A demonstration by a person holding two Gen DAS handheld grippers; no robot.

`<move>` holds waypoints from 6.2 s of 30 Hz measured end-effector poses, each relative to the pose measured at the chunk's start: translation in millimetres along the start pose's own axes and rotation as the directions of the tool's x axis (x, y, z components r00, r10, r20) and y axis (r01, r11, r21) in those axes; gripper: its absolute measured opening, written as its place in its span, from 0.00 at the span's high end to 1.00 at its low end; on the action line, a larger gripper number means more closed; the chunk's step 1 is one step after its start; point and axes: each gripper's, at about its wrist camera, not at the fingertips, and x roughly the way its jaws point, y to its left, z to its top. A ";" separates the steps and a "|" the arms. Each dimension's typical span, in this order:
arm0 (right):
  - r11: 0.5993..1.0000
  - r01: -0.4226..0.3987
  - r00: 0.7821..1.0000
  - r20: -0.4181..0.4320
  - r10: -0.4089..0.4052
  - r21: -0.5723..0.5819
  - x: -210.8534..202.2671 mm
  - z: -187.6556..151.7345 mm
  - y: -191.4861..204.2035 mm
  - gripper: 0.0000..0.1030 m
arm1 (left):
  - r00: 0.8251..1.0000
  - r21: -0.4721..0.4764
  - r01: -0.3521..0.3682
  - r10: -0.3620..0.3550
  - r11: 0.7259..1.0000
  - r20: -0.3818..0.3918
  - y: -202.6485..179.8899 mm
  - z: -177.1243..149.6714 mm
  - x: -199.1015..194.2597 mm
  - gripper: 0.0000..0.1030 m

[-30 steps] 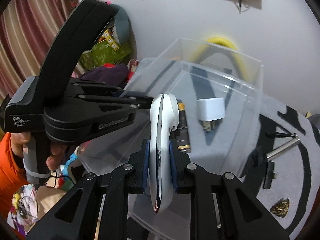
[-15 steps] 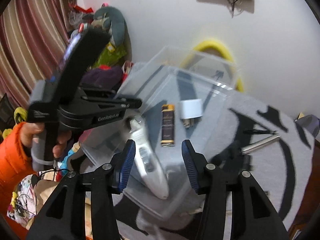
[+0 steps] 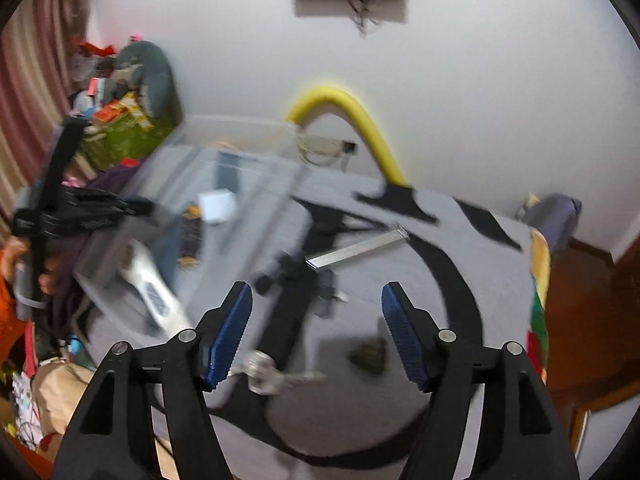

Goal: Organize rigid objects
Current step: 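Move the right gripper back toward the small brass item on the blanket, then grasp the small brass item with the right gripper and lift it, then lower the brass item into the clear box and open the right gripper, then grasp the small black USB clip with the right gripper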

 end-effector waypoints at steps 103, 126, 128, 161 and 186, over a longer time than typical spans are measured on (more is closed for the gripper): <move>0.995 0.093 0.993 -0.083 -0.089 0.039 65.0 -45.6 -49.9 0.44 | 1.000 -0.001 0.001 -0.001 1.000 0.001 0.5 -3.0 3.9 0.93; 0.990 -0.130 0.974 0.178 0.139 -0.061 -6.2 22.3 29.8 0.71 | 1.000 -0.005 0.003 -0.003 1.000 -0.007 2.3 -2.6 4.9 0.93; 0.983 -0.156 0.969 0.178 0.172 -0.101 -5.1 31.8 51.6 0.71 | 1.000 -0.005 0.004 -0.004 1.000 -0.007 2.3 -2.8 4.9 0.93; 0.986 -0.057 0.995 0.076 0.069 -0.154 22.6 48.3 86.3 0.43 | 1.000 -0.012 0.016 -0.016 1.000 -0.001 4.8 -3.6 5.8 0.93; 1.000 0.008 0.992 -0.125 -0.007 0.012 108.4 -6.0 -6.6 0.77 | 1.000 -0.009 0.011 -0.011 1.000 -0.005 5.1 -4.4 6.8 0.92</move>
